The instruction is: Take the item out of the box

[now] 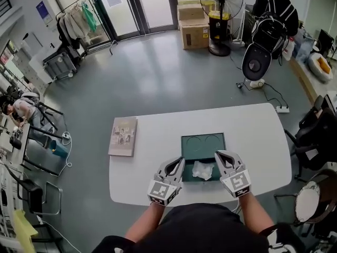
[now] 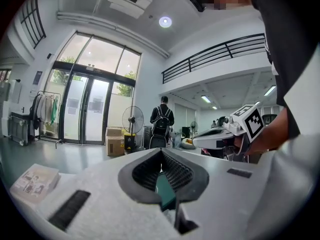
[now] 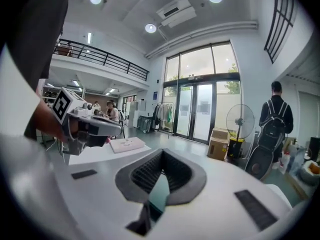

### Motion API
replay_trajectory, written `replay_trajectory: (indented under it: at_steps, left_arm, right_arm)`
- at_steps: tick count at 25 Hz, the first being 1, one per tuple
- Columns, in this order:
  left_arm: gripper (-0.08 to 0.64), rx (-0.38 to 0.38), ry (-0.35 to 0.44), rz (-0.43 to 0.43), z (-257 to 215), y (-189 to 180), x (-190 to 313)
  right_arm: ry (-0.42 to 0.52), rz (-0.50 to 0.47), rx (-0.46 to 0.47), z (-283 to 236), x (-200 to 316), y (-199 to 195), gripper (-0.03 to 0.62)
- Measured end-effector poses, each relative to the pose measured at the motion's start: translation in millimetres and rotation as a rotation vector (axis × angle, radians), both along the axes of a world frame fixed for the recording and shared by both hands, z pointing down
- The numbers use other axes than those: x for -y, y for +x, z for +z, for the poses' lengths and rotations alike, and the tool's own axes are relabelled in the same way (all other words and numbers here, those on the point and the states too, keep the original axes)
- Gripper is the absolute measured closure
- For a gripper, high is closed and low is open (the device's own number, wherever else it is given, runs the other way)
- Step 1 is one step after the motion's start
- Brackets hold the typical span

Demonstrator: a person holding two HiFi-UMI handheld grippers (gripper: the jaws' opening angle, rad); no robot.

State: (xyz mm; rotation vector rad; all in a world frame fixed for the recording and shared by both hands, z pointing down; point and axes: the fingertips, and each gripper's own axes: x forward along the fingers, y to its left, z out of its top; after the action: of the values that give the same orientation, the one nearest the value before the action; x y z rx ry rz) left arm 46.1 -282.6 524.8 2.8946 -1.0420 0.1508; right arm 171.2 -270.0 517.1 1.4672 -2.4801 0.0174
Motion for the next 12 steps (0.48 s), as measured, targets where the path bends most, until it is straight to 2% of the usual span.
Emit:
replay_trajectory:
  at_steps: [6, 7, 8, 12]
  left_arm:
    - [0.551, 0.021, -0.002, -0.045, 4, -16, 0]
    - [0.551, 0.023, -0.004, -0.050, 5, -17, 0]
    - [0.550, 0.025, -0.008, -0.055, 8, -18, 0]
    - [0.550, 0.030, -0.023, -0.071, 16, -26, -2]
  right_arm:
    - [-0.088, -0.148, -0.027, 27, 3, -30, 0.583]
    - [-0.114, -0.175, -0.036, 34, 2, -34, 0.514]
    - [-0.137, -0.196, -0.050, 42, 1, -38, 0.485]
    - [-0.206, -0.248, -0.133, 69, -1, -49, 0.476]
